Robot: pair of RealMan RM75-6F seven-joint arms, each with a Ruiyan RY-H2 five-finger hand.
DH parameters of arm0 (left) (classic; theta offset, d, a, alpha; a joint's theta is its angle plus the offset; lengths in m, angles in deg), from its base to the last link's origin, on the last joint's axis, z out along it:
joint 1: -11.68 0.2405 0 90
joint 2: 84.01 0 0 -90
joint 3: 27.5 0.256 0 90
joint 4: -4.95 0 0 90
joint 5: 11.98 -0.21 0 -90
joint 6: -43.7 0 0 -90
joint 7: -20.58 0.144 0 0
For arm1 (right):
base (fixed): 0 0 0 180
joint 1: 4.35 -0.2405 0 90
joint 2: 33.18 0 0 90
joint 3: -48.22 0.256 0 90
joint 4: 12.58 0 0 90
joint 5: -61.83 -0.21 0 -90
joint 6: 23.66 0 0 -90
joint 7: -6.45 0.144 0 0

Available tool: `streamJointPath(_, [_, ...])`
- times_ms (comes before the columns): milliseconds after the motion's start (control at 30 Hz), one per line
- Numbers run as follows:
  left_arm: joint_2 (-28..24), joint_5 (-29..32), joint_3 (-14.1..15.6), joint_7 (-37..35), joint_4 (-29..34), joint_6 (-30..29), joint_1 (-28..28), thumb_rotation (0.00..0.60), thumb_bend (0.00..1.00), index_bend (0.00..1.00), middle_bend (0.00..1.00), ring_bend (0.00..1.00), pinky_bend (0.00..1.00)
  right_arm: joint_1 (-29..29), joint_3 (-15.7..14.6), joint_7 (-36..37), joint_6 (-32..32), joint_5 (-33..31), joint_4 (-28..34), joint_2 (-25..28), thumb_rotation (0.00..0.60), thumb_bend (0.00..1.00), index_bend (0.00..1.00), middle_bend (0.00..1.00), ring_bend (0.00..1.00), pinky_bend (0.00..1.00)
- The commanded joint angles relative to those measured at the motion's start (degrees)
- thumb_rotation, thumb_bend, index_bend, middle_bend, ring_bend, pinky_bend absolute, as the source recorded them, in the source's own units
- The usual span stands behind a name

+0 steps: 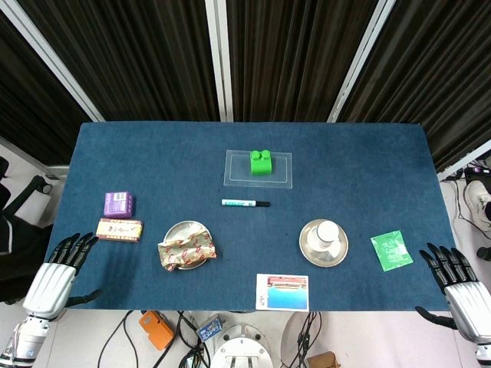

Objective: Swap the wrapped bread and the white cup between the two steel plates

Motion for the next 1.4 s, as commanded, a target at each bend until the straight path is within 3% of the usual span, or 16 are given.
streamJointPath(33, [0.1, -0.2, 0.1, 0.3, 0.0, 0.3, -0.1, 0.600, 0.05, 0.00, 0.04, 0.00, 0.09, 0.1, 0.0, 0.0, 0.0, 0.0, 0.0, 0.0, 0.555, 0.16, 0.00, 0.00, 0.00, 0.01])
streamJointPath(333, [3.4, -6.0, 1.4, -4.3, -1.3, 3.5, -4.2, 0.600, 0.06, 0.02, 0.04, 0.01, 0.11, 0.2, 0.3, -0.3, 0.1, -1.0, 0.3, -0.1, 0.557, 0.16, 0.00, 0.00, 0.00, 0.01])
streamJointPath(567, [12.4, -3.6, -2.8, -5.6, 0.5, 9.0, -9.2, 0.600, 0.10, 0.11, 0.13, 0.11, 0.16, -0.3, 0.5, -1.5, 1.4, -1.6, 1.1, -0.3, 0.556, 0.16, 0.00, 0.00, 0.00, 0.01])
streamJointPath(700, [16.4, 0.0, -5.6, -1.0, 1.4, 12.7, -11.5, 0.600, 0.11, 0.12, 0.14, 0.11, 0.16, -0.3, 0.8, -1.0, 1.6, -2.3, 1.2, 0.0, 0.556, 0.16, 0.00, 0.00, 0.00, 0.01])
streamJointPath(1067, [22.7, 9.0, -7.8, 12.7, 2.1, 19.2, -14.1, 0.600, 0.11, 0.16, 0.16, 0.13, 0.17, -0.1, 1.0, 1.2, 0.6, -2.6, 0.8, 0.7, 0.556, 0.16, 0.00, 0.00, 0.00, 0.01])
streamJointPath(1400, [29.1, 12.5, -9.5, 18.2, -3.3, 17.2, -14.7, 0.600, 0.22, 0.38, 0.37, 0.33, 0.38, 0.0, 1.0, 1.7, 0.4, -2.5, 0.6, 0.8, 0.556, 0.16, 0.00, 0.00, 0.00, 0.01])
